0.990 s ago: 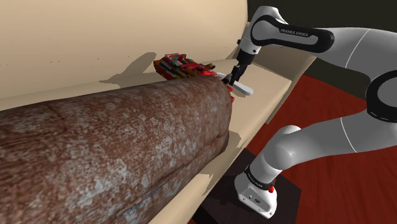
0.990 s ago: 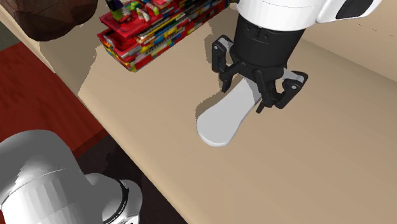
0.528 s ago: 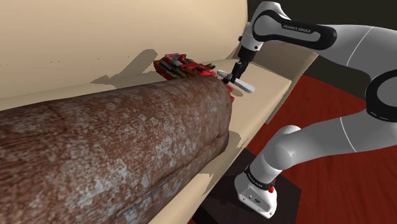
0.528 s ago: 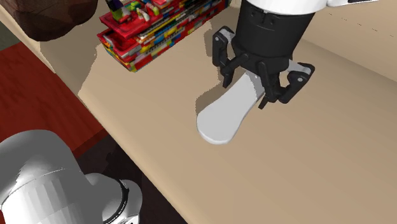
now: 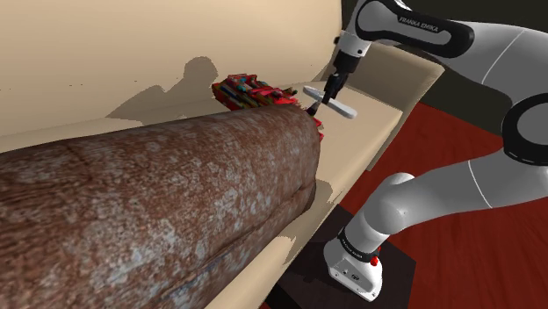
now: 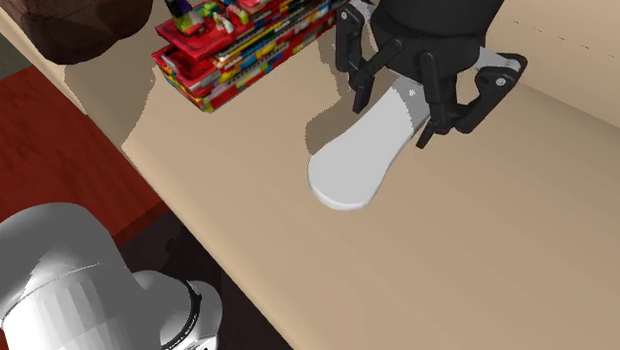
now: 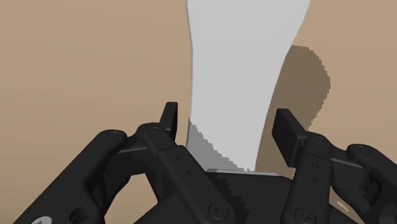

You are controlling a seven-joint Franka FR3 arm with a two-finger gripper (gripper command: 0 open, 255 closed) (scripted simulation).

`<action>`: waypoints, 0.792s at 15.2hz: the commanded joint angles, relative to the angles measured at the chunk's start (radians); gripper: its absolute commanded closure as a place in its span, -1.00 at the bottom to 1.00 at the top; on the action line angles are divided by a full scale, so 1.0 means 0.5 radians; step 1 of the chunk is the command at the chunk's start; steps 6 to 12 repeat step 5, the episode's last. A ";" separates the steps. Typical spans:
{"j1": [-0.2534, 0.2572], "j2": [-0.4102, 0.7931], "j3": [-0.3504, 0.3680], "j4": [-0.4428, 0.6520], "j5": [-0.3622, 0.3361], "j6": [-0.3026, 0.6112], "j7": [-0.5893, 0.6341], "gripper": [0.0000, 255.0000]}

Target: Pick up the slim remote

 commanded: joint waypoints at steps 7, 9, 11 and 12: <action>0.005 0.026 0.008 0.135 0.009 -0.109 -0.003 1.00; 0.005 0.026 0.008 0.135 0.009 -0.109 -0.003 1.00; 0.005 0.026 0.008 0.135 0.009 -0.109 -0.003 1.00; 0.005 0.026 0.008 0.135 0.009 -0.109 -0.003 1.00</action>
